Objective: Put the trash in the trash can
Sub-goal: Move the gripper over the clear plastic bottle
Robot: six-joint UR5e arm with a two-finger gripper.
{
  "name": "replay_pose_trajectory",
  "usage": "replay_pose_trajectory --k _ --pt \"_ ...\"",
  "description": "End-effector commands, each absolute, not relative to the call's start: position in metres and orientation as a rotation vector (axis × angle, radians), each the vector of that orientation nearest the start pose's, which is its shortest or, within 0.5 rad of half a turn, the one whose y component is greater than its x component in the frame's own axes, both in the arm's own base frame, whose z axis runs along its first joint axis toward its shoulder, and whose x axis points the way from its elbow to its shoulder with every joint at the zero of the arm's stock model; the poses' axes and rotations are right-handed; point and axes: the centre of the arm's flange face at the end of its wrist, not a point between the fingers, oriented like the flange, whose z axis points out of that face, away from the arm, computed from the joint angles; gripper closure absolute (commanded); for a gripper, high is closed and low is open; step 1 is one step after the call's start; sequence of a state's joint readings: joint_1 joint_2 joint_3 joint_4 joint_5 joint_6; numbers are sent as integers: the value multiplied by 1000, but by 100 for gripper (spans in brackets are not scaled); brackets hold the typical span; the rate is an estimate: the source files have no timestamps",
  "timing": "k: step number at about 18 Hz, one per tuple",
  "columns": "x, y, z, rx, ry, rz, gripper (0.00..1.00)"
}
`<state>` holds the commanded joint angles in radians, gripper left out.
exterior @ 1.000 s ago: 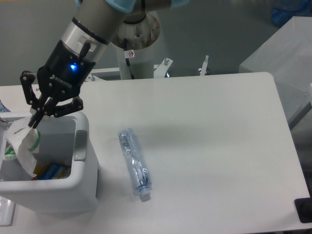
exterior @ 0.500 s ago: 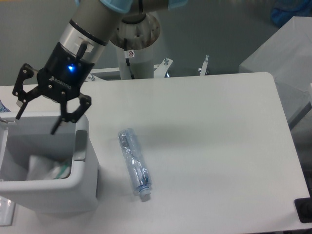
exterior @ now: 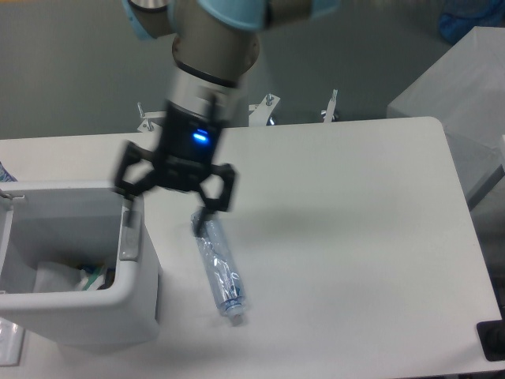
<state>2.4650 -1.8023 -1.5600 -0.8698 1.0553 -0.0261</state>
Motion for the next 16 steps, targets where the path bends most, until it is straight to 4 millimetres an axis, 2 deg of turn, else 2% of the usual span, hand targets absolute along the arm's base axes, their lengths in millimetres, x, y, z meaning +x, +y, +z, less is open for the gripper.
replay_pose_trajectory --k 2,5,8,12,16 --pt "-382 514 438 -2313 -1039 -290 0" --pt "-401 521 388 -2371 -1109 -301 0" --pt "-413 523 349 -2439 -1167 -248 0" --pt "-422 539 313 -2479 -1190 -269 0" --pt "-418 555 284 -2514 -1204 -298 0"
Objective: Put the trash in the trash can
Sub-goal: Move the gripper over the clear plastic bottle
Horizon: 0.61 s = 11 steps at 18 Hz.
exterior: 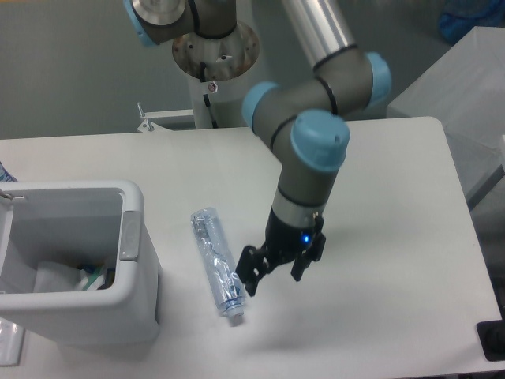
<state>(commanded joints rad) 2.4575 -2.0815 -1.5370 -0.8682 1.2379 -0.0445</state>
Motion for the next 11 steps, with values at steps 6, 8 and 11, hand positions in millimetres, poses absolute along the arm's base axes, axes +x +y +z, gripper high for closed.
replay_pose_trajectory --k 6,8,11 --pt "-407 576 257 -2557 -1185 -326 0" --pt "-398 587 241 -2591 -1172 -330 0" --pt "-390 595 230 -2623 -1162 -310 0"
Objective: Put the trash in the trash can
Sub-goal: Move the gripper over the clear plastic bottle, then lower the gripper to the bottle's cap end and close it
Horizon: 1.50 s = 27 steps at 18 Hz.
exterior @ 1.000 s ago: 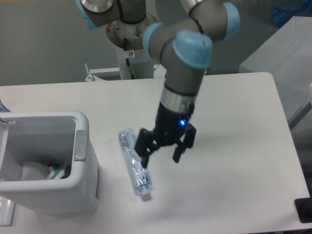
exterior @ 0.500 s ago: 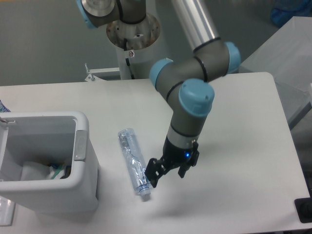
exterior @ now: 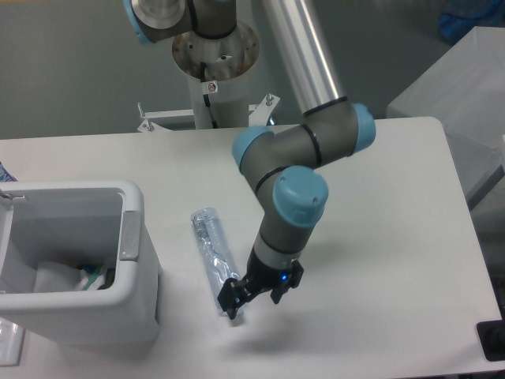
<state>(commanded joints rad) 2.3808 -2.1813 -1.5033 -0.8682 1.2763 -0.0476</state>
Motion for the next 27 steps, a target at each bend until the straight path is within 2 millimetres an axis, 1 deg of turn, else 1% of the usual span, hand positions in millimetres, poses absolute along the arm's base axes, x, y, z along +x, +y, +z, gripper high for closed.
replay_pose_trajectory --k 3,4,5,7,11,13,14,16,19,21,27 --pt "-390 596 217 -2642 -1173 -308 0" --pt "-386 599 211 -2661 -1168 -292 0" --pt "-382 602 209 -2673 -1160 -275 0" --pt "-381 604 207 -2677 -1158 -272 0" --pt "-381 605 194 -2697 -1166 -268 1" --pt "-380 607 197 -2696 -1163 -263 4" --pt "-376 610 195 -2703 -1160 -261 7" --pt "-375 610 190 -2716 -1165 -240 11" --pt "-375 610 189 -2719 -1169 -235 23" --pt "-374 608 186 -2724 -1173 -236 34" --pt "-373 607 186 -2726 -1172 -237 42"
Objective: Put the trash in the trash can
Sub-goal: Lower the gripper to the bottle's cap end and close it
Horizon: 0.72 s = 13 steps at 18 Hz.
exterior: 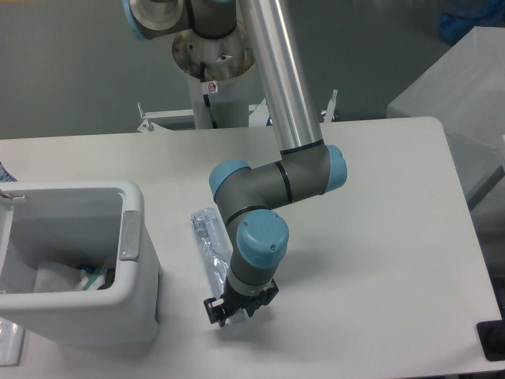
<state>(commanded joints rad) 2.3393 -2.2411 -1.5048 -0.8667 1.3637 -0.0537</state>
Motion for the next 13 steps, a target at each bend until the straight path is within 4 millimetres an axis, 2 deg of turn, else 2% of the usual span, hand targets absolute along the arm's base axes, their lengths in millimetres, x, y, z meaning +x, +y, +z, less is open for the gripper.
replay_pose_trajectory --k 7,13 --pt "-373 607 189 -2723 -1170 -235 59" --pt "-373 607 196 -2716 -1165 -227 61"
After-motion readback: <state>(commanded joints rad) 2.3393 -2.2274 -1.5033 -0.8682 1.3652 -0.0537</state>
